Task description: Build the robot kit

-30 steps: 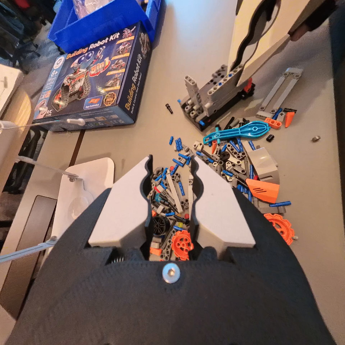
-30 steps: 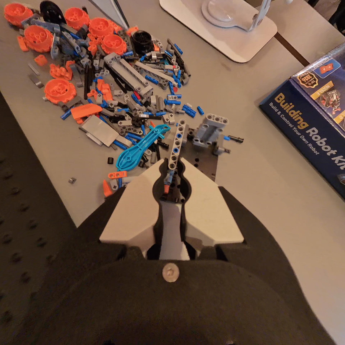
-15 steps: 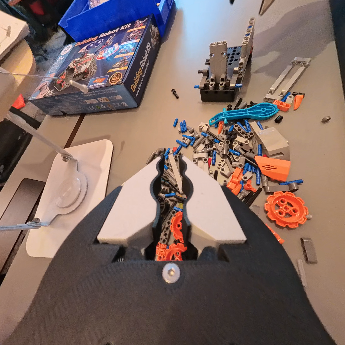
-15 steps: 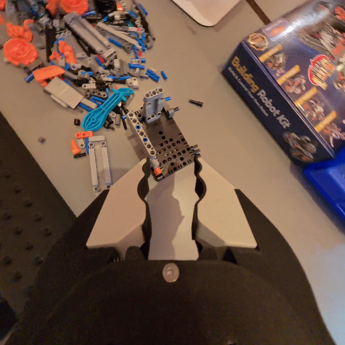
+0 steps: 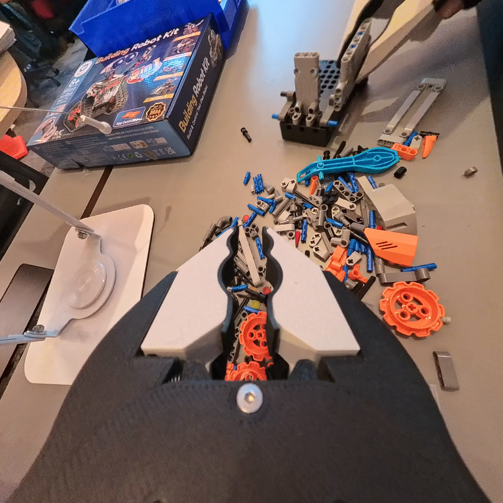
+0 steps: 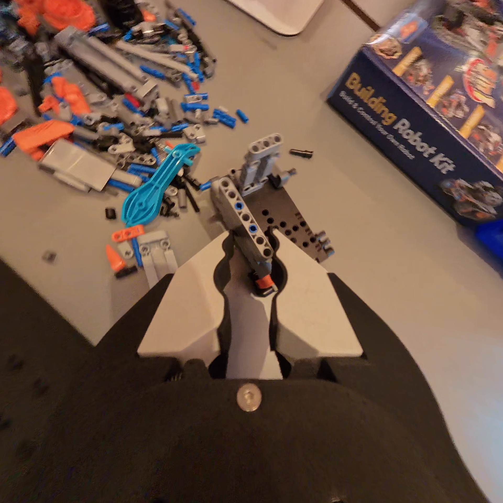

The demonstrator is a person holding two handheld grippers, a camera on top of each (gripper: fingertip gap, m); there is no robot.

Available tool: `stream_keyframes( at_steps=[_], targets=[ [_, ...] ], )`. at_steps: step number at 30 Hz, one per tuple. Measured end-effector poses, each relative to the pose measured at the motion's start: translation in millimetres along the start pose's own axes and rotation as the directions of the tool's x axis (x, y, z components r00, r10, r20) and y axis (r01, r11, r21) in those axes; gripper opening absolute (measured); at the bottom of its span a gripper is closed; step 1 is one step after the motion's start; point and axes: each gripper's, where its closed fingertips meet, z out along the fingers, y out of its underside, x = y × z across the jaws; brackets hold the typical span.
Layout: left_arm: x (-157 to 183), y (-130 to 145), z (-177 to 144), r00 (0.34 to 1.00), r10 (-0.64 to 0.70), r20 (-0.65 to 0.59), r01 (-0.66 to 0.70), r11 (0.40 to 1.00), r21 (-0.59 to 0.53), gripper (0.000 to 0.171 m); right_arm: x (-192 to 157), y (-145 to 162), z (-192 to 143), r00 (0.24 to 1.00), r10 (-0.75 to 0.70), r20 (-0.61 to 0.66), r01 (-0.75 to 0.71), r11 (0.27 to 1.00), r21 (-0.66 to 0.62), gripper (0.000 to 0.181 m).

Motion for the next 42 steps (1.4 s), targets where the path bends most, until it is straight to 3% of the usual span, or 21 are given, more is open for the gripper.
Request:
stream_keyframes(
  at_steps=[3, 5, 9, 14, 19, 22, 26, 32, 35, 38, 42],
  targets=[
    [-0.6, 0.9, 0.4, 1.000, 0.007, -0.001, -0.007, 1.000, -0.006, 0.013, 8.2, 13.2, -8.8, 0.990, -0.118, 0.080, 0.120, 0.993, -0.018, 0.019],
    [-1.2, 1.4, 0.1, 1.000, 0.002, -0.003, -0.002, 1.000, -0.004, 0.013, 24.7, 24.3, -16.2, 0.990, -0.117, 0.075, 0.121, 0.991, -0.051, 0.032],
    [-3.6, 3.6, -0.2, 1.000, -0.005, -0.003, 0.005, 1.000, -0.010, 0.014, 50.3, 32.6, -41.1, 1.000, -0.004, 0.022, 0.005, 0.999, -0.054, 0.050],
    [-3.4, 7.8, 4.2, 1.000, -0.016, -0.013, 0.015, 1.000, -0.022, 0.014, 57.2, 45.3, -57.5, 0.984, 0.162, -0.078, -0.167, 0.984, -0.059, 0.042],
    [-1.1, 10.1, 8.8, 1.000, -0.010, -0.016, 0.010, 0.999, -0.036, 0.015, 18.5, 4.4, -51.2, 0.979, 0.196, -0.056, -0.192, 0.979, 0.073, 0.064],
    [-0.4, 10.6, 9.1, 1.000, -0.009, -0.017, 0.008, 0.999, -0.039, 0.015, -3.1, -19.0, -36.8, 0.986, 0.158, -0.061, -0.153, 0.985, 0.083, 0.074],
    [-0.4, 9.1, 7.3, 1.000, -0.006, -0.014, 0.005, 0.999, -0.033, 0.015, -7.4, -28.9, -12.3, 0.987, 0.055, -0.153, -0.050, 0.998, 0.037, 0.060],
    [1.8, 9.5, 7.0, 1.000, 0.009, -0.016, -0.010, 0.999, -0.038, 0.014, -7.6, -12.0, -13.0, 0.991, -0.089, -0.099, 0.088, 0.996, -0.015, 0.020],
    [2.1, 10.2, 7.4, 1.000, 0.017, -0.013, -0.018, 0.999, -0.044, 0.015, -1.5, 2.2, -27.3, 0.985, -0.159, -0.058, 0.157, 0.987, -0.036, 0.020],
    [2.4, 9.6, 7.3, 1.000, 0.016, -0.013, -0.017, 0.999, -0.042, 0.014, 18.9, 16.7, -45.9, 0.982, -0.164, -0.099, 0.158, 0.986, -0.060, 0.030],
    [2.7, 10.5, 9.7, 1.000, 0.012, -0.015, -0.013, 0.999, -0.046, 0.014, 38.3, 24.8, -68.9, 0.970, 0.105, -0.219, -0.117, 0.992, -0.043, 0.054]
  ],
)
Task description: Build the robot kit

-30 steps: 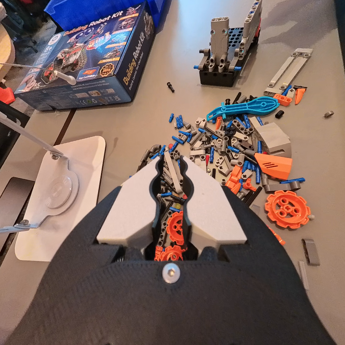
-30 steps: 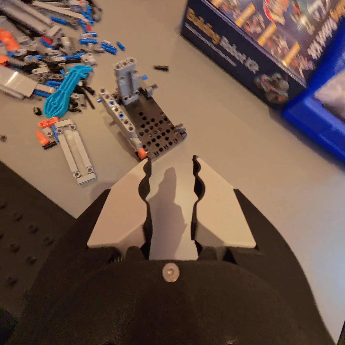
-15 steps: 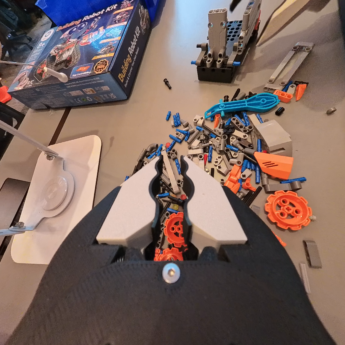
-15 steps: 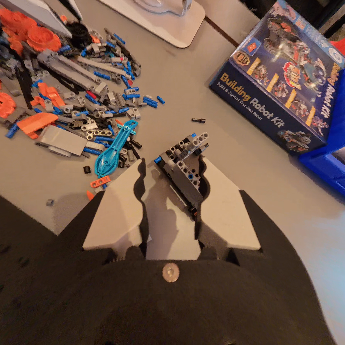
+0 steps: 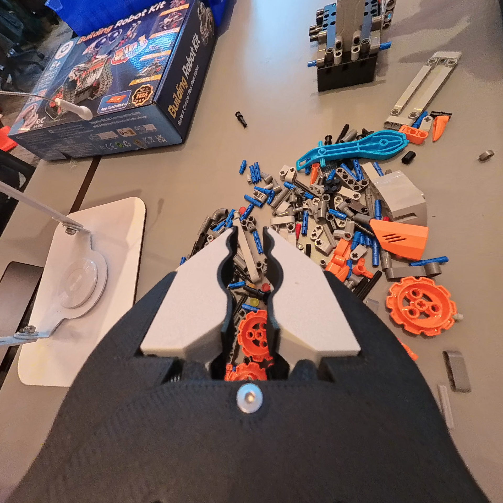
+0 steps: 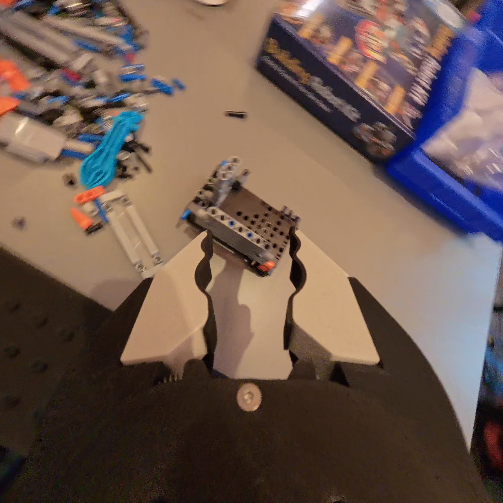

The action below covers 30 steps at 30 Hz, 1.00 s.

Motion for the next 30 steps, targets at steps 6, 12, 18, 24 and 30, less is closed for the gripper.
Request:
stream_keyframes(
  at_steps=[6, 12, 18, 24, 30],
  targets=[
    [1.8, 3.0, 4.3, 1.000, 0.000, -0.007, 0.000, 1.000, -0.012, 0.015, -12.5, 12.7, 5.3, 0.945, 0.315, -0.091, -0.311, 0.949, 0.056, 0.075],
    [1.5, 0.5, 0.5, 1.000, 0.000, -0.004, 0.000, 1.000, -0.003, 0.015, -23.2, 14.9, 19.6, 0.936, 0.345, -0.070, -0.341, 0.938, 0.059, 0.075],
    [4.5, -3.1, -2.1, 1.000, 0.015, -0.002, -0.015, 1.000, 0.002, 0.015, 1.1, 3.7, 40.4, 0.942, 0.334, 0.044, -0.337, 0.938, 0.080, 0.076],
    [4.4, -4.4, -4.0, 1.000, 0.021, 0.000, -0.021, 1.000, 0.005, 0.015, 23.3, -2.8, 44.1, 0.940, 0.323, 0.113, -0.331, 0.942, 0.058, 0.080],
    [4.5, -1.5, -1.1, 1.000, 0.017, -0.008, -0.017, 1.000, -0.002, 0.015, 18.3, 1.2, 51.7, 0.958, 0.273, 0.091, -0.278, 0.960, 0.047, 0.038]
  ],
)
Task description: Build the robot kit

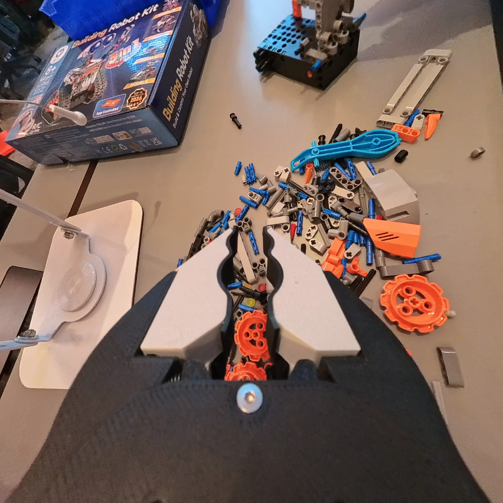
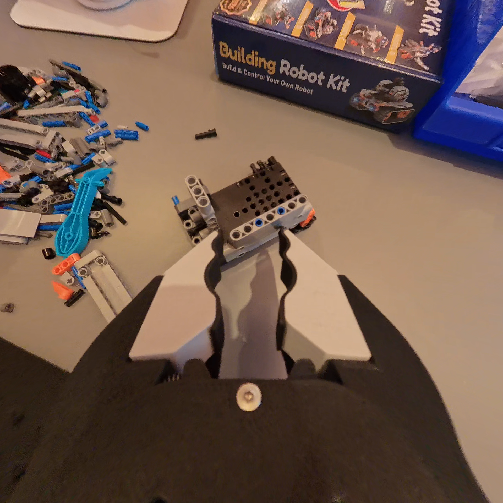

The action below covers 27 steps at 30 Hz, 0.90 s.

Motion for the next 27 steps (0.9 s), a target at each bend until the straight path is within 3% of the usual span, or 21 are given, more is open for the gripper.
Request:
stream_keyframes(
  at_steps=[2, 6, 9, 14, 16, 19, 22, 23, 25, 27],
  targets=[
    [0.4, 0.8, 0.0, 1.000, 0.001, 0.000, -0.001, 1.000, -0.002, 0.014, 6.5, -2.0, -0.8, 0.999, -0.017, 0.036, 0.016, 1.000, 0.018, 0.020],
    [1.0, -0.7, -0.2, 1.000, 0.002, -0.005, -0.002, 1.000, 0.004, 0.014, 19.2, -4.7, -1.2, 0.990, -0.063, 0.123, 0.059, 0.998, 0.031, 0.009],
    [1.8, 0.9, 1.2, 1.000, 0.006, -0.007, -0.006, 1.000, -0.005, 0.015, 27.6, -12.2, -6.9, 0.990, -0.059, 0.129, 0.053, 0.997, 0.047, 0.020],
    [0.4, -2.4, -0.3, 1.000, -0.003, -0.007, 0.003, 1.000, 0.013, 0.016, 22.7, -10.9, -8.7, 0.984, -0.070, 0.161, 0.066, 0.997, 0.029, 0.022],
    [-0.4, -2.8, -1.0, 1.000, -0.006, -0.005, 0.006, 1.000, 0.017, 0.019, 22.8, -7.0, -2.4, 0.984, -0.104, 0.141, 0.104, 0.995, 0.011, 0.011],
    [2.2, -1.9, 0.0, 1.000, -0.008, -0.019, 0.008, 1.000, 0.008, 0.031, 20.2, -8.5, 2.5, 0.975, -0.137, 0.175, 0.137, 0.990, 0.013, 0.008],
    [2.8, -2.2, 0.1, 1.000, 0.001, -0.014, -0.001, 1.000, 0.004, 0.031, 20.2, -12.0, 7.2, 0.958, -0.168, 0.234, 0.168, 0.986, 0.019, 0.005],
    [2.3, -2.0, 0.0, 1.000, 0.002, -0.010, -0.002, 1.000, 0.003, 0.031, 19.7, -14.2, 8.0, 0.951, -0.173, 0.257, 0.172, 0.985, 0.027, 0.008],
    [0.6, -1.1, -1.0, 1.000, 0.002, -0.003, -0.002, 1.000, 0.001, 0.032, 26.1, -19.0, 7.6, 0.956, -0.132, 0.261, 0.131, 0.991, 0.019, 0.036],
    [-1.4, -1.3, -2.6, 1.000, -0.005, 0.001, 0.005, 1.000, 0.007, 0.031, 28.9, -28.3, 0.0, 0.959, -0.117, 0.256, 0.105, 0.993, 0.060, 0.039]
  ],
)
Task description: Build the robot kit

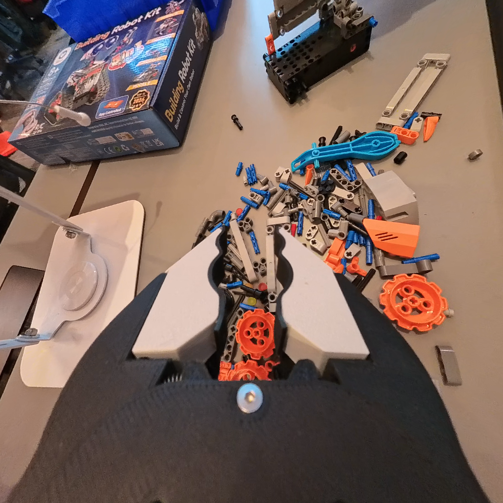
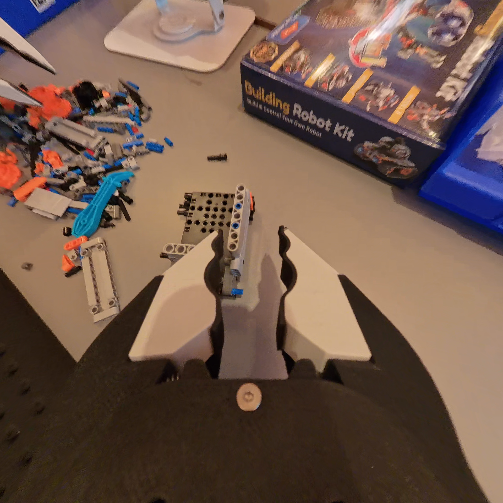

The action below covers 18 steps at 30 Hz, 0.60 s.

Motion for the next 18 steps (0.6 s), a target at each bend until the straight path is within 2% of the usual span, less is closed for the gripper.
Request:
stream_keyframes(
  at_steps=[4, 6, 9, 13, 15, 18],
  targets=[
    [-3.1, 1.9, -0.6, 1.000, -0.008, 0.004, 0.008, 1.000, -0.002, 0.031, 6.5, -5.7, -14.9, 0.996, 0.069, -0.056, -0.065, 0.995, 0.073, 0.036],
    [-3.2, 2.5, -0.6, 1.000, -0.008, 0.005, 0.008, 1.000, -0.002, 0.030, 11.5, -9.1, -22.9, 0.984, 0.157, -0.081, -0.144, 0.978, 0.149, 0.030],
    [-3.6, 2.5, -0.1, 1.000, -0.008, 0.008, 0.008, 1.000, -0.001, 0.030, 9.4, -15.3, -28.6, 0.964, 0.257, -0.070, -0.227, 0.931, 0.285, 0.030],
    [-4.2, 4.4, 0.8, 1.000, -0.010, 0.012, 0.010, 1.000, -0.004, 0.029, 15.5, -9.6, -27.6, 0.954, 0.267, -0.139, -0.210, 0.921, 0.328, 0.035],
    [-4.0, 4.2, 0.8, 1.000, -0.009, 0.012, 0.009, 1.000, -0.003, 0.028, 13.0, -13.2, -27.5, 0.959, 0.259, -0.114, -0.205, 0.914, 0.350, 0.037],
    [-4.4, 4.8, 0.6, 1.000, -0.007, 0.017, 0.007, 1.000, -0.005, 0.028, 14.6, -10.4, -25.7, 0.965, 0.215, -0.151, -0.154, 0.929, 0.336, 0.037]
  ],
)
